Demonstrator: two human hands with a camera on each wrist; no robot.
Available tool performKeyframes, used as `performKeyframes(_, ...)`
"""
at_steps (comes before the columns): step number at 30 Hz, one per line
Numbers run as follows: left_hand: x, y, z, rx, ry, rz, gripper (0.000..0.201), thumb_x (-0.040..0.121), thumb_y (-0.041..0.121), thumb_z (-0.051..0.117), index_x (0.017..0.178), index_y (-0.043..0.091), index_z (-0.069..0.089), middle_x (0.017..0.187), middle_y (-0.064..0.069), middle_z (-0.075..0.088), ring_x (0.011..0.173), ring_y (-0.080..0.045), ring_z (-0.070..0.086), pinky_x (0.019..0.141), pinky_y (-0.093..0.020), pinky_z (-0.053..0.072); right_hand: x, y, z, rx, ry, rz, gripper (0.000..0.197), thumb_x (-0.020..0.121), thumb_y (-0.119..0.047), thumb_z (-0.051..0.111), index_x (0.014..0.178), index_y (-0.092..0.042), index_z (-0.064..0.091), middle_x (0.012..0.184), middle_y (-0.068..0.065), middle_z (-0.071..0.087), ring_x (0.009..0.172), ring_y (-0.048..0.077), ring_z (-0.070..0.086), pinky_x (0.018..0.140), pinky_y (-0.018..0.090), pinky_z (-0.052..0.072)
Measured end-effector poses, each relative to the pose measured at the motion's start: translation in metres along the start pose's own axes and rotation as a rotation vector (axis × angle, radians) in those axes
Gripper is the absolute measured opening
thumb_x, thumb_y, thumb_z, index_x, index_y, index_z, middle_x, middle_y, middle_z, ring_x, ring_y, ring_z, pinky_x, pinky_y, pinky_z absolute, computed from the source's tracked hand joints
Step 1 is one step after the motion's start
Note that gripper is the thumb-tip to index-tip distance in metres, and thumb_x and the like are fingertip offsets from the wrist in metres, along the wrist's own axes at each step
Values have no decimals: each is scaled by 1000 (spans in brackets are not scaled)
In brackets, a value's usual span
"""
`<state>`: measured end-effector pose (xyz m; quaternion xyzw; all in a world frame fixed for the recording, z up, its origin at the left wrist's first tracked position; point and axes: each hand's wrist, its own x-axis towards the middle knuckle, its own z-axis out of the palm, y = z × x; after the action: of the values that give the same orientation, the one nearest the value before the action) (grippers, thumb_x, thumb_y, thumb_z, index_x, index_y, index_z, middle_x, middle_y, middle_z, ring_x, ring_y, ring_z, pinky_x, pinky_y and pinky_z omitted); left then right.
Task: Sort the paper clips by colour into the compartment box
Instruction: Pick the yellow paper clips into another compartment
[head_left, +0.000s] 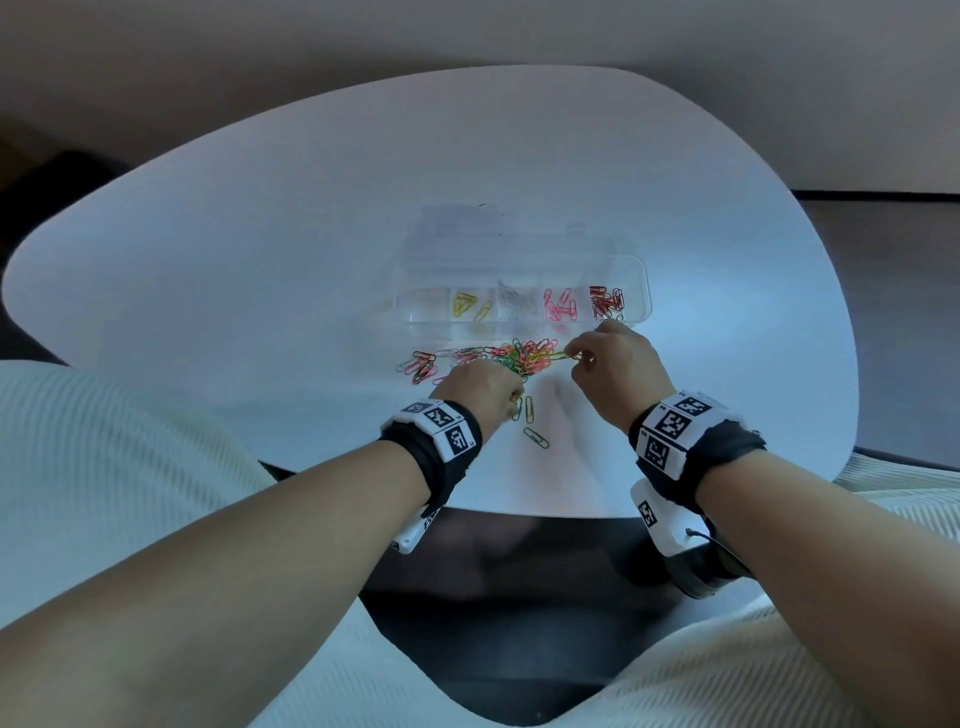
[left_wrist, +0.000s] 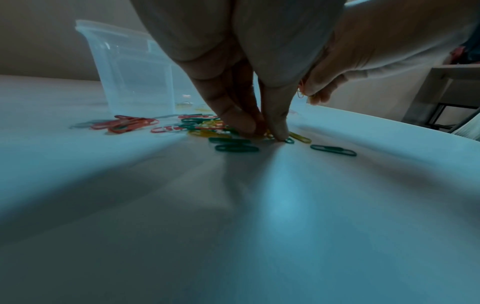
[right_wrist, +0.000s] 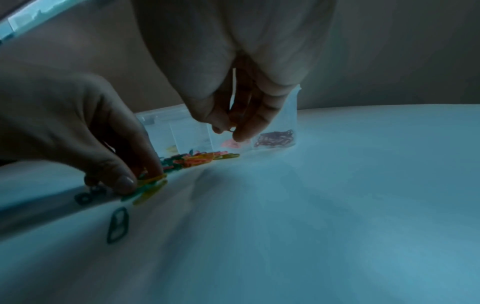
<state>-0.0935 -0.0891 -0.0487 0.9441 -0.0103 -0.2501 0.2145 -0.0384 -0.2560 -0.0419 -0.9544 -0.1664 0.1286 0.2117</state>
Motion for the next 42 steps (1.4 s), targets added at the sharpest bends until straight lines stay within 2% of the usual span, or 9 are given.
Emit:
performKeyframes(6,-1,-1,-1,-24,43,14,23,93,17,54,108,13,72,103,-8,71,98,-27,62,85,-31,49,-1,-10,-2,163,-125,7,27,90,-3,54,106,-13,72,92,5,69,76,15,60,73,17,44)
performKeyframes(11,-4,0,-4,-63,64,-30,17,84,7,51,70,13,56,67,-8,53,69,-27,49,60,-28,36,-4,-5,2,593,-312,211,33,85,9,56,110,-9,67,85,7,73,73,23,70,70,25,57)
performKeyframes(14,-7,0,-9,-116,102,4,28,85,11,55,108,16,70,90,-7,64,85,-24,56,73,-26,42,-2,-2,0,703,-336,243,38,86,17,49,109,-6,67,93,9,71,71,18,66,62,22,51)
performKeyframes(16,-8,0,-11,-179,140,-10,33,85,15,57,117,18,67,97,-4,63,87,-19,53,76,-25,41,0,-1,-1,739,-330,257,41,86,19,46,109,-6,68,96,8,71,67,13,63,59,19,48)
performKeyframes(27,-7,-7,-19,-390,213,-165,4,80,20,68,78,19,65,80,2,66,78,-18,61,73,-28,51,-1,-16,-11,1162,-420,535,29,83,5,32,71,-3,58,67,11,50,56,21,45,49,24,41)
performKeyframes(30,-9,-18,-25,-398,211,-198,10,78,23,76,74,20,67,78,4,67,79,-16,63,74,-28,52,3,-24,-9,878,-446,453,21,89,-13,47,75,-7,62,60,2,40,53,17,33,48,24,26)
performKeyframes(33,-12,-30,-31,-373,225,-227,13,75,23,80,74,19,67,77,4,66,77,-16,62,74,-28,52,1,-32,-3,100,-356,164,21,84,-40,67,82,-19,66,68,-6,55,63,12,53,52,24,35)
performKeyframes(35,-16,-35,-33,-317,221,-214,15,75,20,80,73,18,65,77,4,65,77,-16,62,74,-28,52,-3,-35,2,-79,-330,118,29,78,-50,71,89,-24,65,80,-5,59,76,16,59,59,25,40)
performKeyframes(42,-19,-26,-19,-121,131,-74,14,84,14,67,98,17,67,90,1,65,86,-17,60,75,-23,44,-9,-38,18,-317,-276,40,21,87,-33,64,100,-17,69,100,9,63,83,29,63,73,34,54)
